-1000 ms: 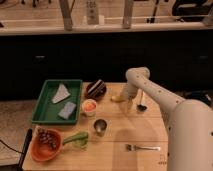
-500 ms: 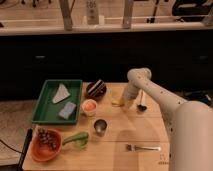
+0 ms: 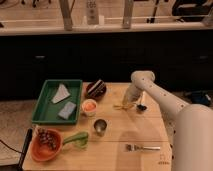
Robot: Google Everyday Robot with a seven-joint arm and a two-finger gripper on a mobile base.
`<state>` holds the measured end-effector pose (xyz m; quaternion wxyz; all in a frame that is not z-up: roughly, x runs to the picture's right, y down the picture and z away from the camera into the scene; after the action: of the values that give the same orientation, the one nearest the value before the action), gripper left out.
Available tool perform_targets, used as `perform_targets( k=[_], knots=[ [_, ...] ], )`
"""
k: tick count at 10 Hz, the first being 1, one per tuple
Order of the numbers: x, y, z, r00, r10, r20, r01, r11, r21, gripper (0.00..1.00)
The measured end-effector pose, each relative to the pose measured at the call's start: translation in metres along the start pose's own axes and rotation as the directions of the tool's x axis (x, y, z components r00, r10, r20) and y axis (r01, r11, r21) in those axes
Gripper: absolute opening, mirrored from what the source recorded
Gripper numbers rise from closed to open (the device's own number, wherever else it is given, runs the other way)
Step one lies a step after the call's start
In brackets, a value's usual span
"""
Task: Place banana in metal cup
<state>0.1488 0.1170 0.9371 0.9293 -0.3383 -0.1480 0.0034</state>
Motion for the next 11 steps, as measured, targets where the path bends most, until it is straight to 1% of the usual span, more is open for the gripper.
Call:
perform_targets(
  k=[6, 7, 8, 9, 10, 11],
  knots=[
    [-0.001, 0.001, 0.000, 1.000, -0.004, -0.004, 0.004, 1.000, -0.006, 0.00],
    [-0.001, 0.002, -0.002, 1.000, -0.010, -0.015, 0.010, 1.000, -0.006, 0.00],
    [-0.002, 0.003, -0.009, 0.999, -0.023, -0.030, 0.023, 1.000, -0.004, 0.00],
    [-0.008, 0.001, -0.020, 0.998, -0.038, -0.042, 0.039, 0.999, 0.006, 0.00],
    [-0.013, -0.001, -0.033, 0.997, -0.052, -0.052, 0.053, 0.998, 0.017, 0.00],
    [-0.022, -0.003, -0.053, 0.995, -0.073, -0.070, 0.074, 0.997, 0.019, 0.00]
  ],
)
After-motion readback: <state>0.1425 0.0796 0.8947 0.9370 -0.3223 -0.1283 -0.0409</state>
